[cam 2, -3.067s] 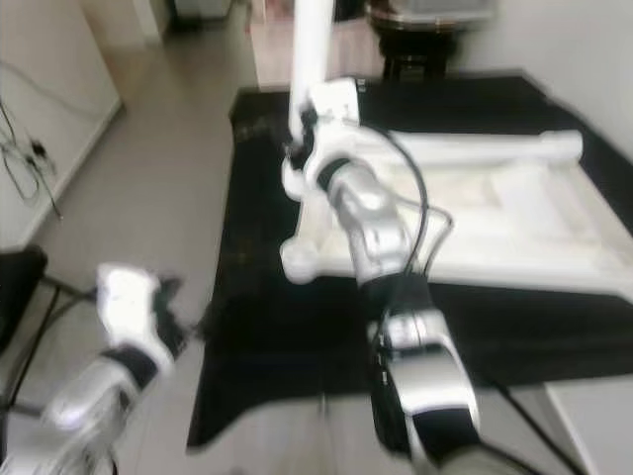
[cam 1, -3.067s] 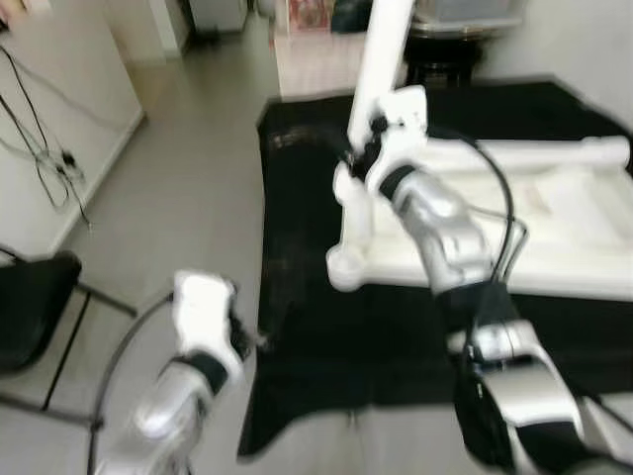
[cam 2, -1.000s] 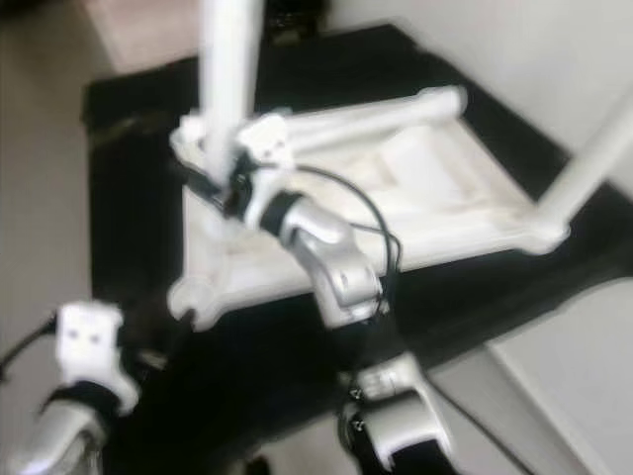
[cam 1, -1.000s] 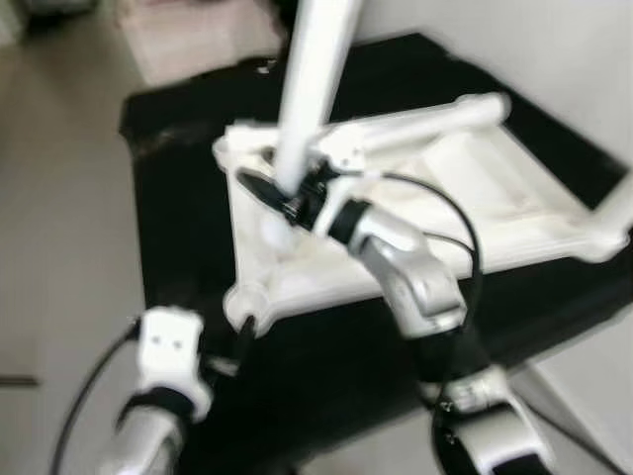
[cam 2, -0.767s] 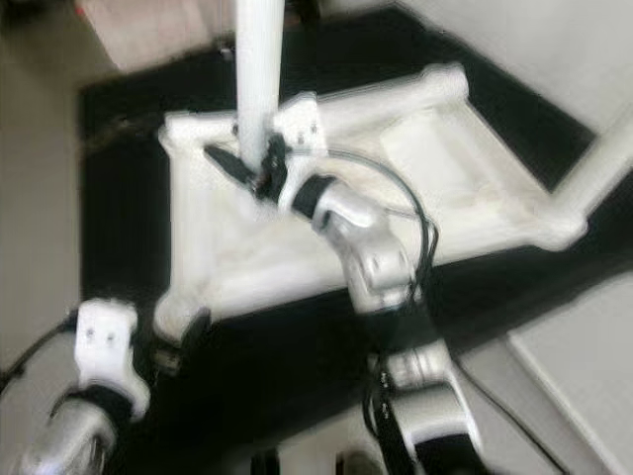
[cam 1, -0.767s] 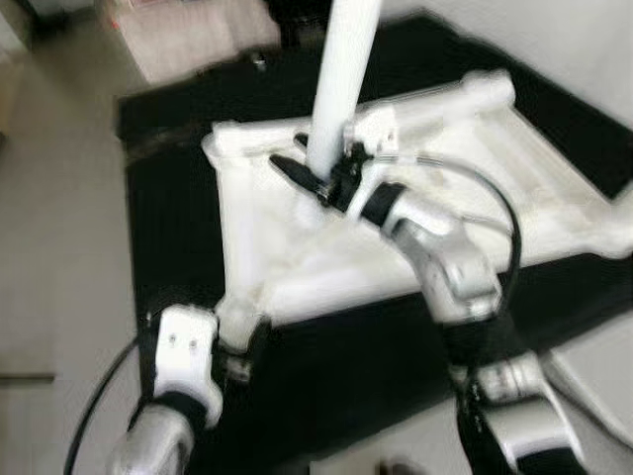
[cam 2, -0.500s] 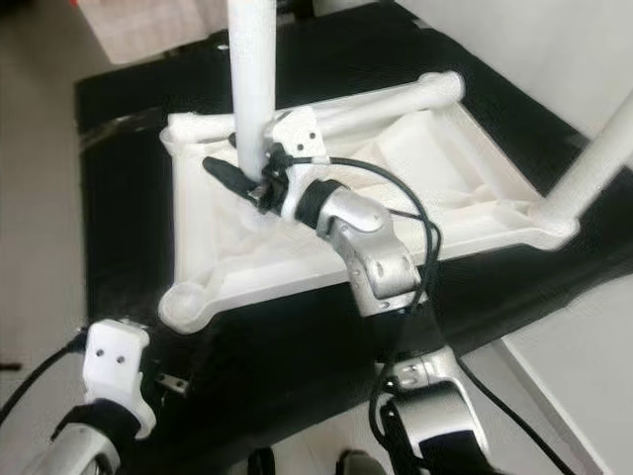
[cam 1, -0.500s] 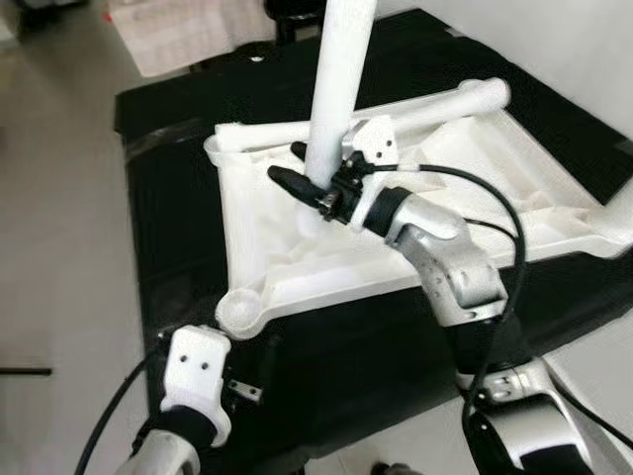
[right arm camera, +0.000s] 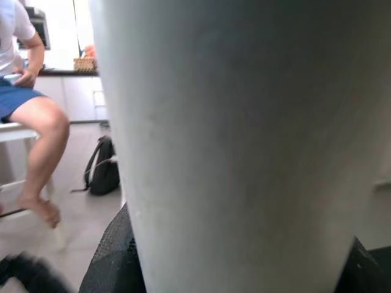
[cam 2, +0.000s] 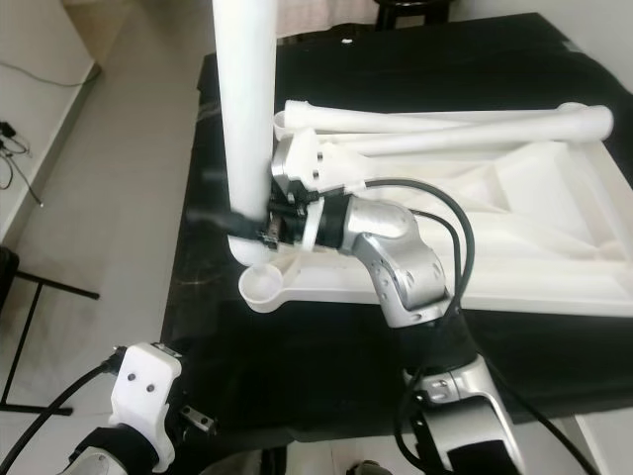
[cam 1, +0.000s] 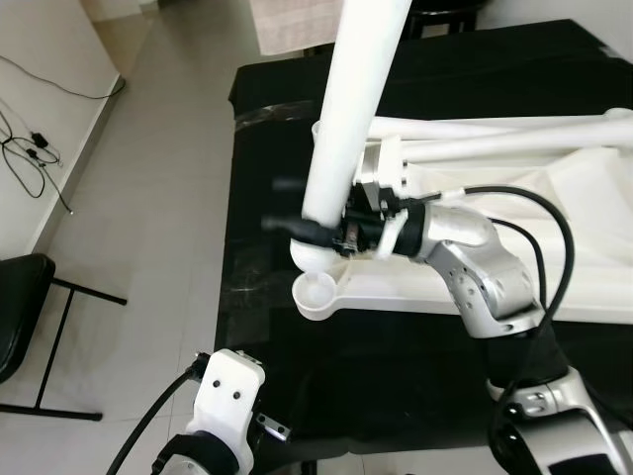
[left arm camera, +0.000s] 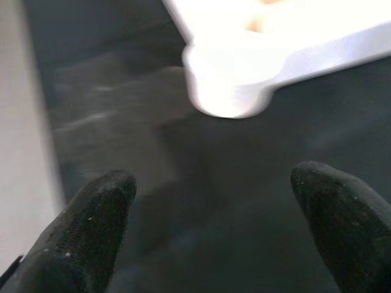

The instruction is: Building children table

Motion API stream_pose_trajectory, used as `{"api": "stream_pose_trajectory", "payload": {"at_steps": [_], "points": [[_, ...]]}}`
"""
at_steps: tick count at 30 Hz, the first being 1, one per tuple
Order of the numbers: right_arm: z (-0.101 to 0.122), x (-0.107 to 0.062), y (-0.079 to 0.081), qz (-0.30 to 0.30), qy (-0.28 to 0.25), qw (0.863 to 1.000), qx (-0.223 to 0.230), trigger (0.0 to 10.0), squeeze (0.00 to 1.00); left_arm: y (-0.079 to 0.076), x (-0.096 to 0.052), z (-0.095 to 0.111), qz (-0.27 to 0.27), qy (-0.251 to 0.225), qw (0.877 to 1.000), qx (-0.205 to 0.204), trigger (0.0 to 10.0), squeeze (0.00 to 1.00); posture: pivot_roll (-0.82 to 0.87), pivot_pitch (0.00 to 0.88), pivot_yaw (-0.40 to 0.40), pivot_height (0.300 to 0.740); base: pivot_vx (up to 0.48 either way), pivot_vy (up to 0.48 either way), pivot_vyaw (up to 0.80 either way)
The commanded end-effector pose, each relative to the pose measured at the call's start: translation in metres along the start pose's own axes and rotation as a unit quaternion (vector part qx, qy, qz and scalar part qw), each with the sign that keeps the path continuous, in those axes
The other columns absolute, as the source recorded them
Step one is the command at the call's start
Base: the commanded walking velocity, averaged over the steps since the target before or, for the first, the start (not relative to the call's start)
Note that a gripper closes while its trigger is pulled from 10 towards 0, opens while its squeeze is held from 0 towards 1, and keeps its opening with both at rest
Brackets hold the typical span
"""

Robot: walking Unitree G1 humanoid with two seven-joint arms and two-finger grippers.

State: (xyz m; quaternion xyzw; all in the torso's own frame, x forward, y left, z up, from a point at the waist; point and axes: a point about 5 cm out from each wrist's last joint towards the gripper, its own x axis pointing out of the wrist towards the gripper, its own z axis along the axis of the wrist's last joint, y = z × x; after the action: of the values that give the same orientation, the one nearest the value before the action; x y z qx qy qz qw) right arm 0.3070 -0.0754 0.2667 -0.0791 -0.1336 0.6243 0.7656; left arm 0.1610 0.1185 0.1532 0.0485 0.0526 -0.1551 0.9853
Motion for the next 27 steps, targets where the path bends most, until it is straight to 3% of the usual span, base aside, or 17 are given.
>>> {"api": "stream_pose_trajectory", "payload": {"at_steps": [1,8,12,16,27], "points": [[0.003,0.005,0.008,0.026,-0.005,1.000,-0.002,10.0,0.00,0.005,-0.003,0.000,0.020,0.003,1.000,0.012,10.0,0.00,0.03,0.253,0.066,0.740,0.000,0.000,0.80],[-0.002,0.000,0.008,0.010,0.007,1.000,0.018,10.0,0.00,0.004,-0.005,0.004,0.009,0.001,1.000,0.011,10.0,0.00,0.03,0.290,0.075,0.740,0.000,0.000,0.23],[-0.003,-0.004,0.013,0.029,0.010,0.999,0.026,10.0,0.00,0.001,-0.007,0.004,-0.009,0.003,1.000,0.005,10.0,0.00,0.03,0.304,0.077,0.740,0.000,0.000,0.00],[-0.012,-0.005,0.027,0.078,0.040,0.995,0.038,10.0,0.00,-0.007,-0.013,0.006,-0.048,0.004,0.999,-0.003,10.0,0.00,0.02,0.326,0.076,0.740,0.000,0.000,0.00],[-0.015,-0.001,0.027,0.089,0.061,0.993,0.040,10.0,0.00,-0.011,-0.022,0.013,-0.044,-0.007,0.999,-0.018,10.0,0.00,0.03,0.391,0.063,0.740,0.000,0.000,0.00]]}}
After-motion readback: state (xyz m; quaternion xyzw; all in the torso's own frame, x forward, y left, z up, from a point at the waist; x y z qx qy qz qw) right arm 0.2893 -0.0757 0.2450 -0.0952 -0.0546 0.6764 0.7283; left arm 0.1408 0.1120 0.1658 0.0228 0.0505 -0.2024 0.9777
